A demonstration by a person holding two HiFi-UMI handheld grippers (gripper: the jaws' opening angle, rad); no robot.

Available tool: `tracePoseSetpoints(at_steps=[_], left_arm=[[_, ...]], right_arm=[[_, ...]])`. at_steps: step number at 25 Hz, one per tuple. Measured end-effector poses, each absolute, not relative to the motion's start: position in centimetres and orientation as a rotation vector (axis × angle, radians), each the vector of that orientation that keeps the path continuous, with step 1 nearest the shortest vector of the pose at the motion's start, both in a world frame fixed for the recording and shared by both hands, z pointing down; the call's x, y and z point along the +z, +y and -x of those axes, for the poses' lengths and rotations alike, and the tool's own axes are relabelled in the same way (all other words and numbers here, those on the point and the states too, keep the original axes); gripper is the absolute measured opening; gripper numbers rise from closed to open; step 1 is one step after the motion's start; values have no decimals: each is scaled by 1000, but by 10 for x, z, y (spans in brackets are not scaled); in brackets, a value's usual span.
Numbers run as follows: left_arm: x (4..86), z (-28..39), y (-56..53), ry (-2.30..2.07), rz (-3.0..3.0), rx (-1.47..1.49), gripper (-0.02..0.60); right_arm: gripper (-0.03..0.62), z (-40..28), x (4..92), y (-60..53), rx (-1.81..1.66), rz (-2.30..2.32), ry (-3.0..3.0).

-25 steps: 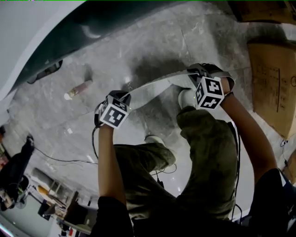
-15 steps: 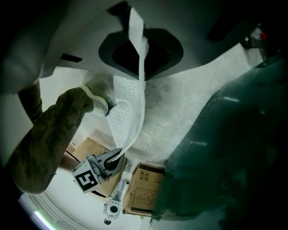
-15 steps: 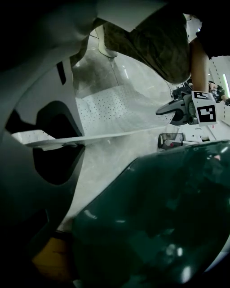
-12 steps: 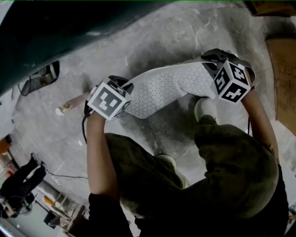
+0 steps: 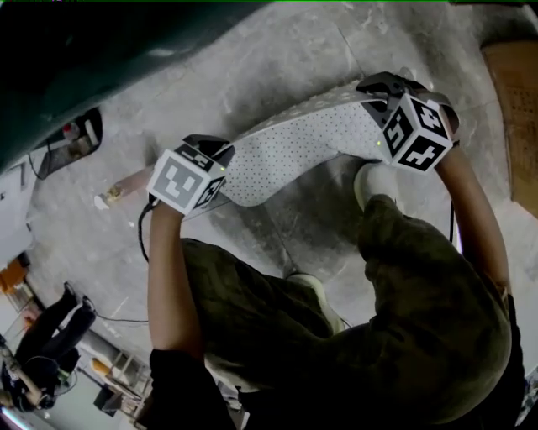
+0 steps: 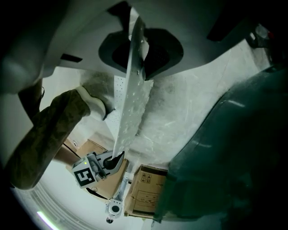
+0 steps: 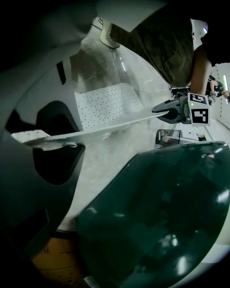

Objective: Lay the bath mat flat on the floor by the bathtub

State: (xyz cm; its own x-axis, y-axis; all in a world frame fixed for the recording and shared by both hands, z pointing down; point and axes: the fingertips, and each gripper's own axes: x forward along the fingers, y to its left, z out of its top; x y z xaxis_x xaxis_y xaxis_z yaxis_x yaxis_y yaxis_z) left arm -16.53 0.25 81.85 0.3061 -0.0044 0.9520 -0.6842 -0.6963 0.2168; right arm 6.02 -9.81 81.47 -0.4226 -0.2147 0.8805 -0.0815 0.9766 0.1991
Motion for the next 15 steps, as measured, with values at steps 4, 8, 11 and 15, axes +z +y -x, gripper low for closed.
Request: tracePoseSetpoints(at_steps=[4,8,11,15], left_arm=[[832,161,-11,-676,-1985,1515,29],[849,170,-33,-799,-2010,1624,32],[855,177,-58,-934,-2057,1633,101],[856,186,-81,-1142,-2085,1572,304]], right_arm=[[29,-59,836,-115,-124,-279,-2020],[35,-54,857,-129,-12,-300,-2045],[37,-45,868,-148,-108,-348,-2049],[220,-38,869,-167,-191,-475,-2092]])
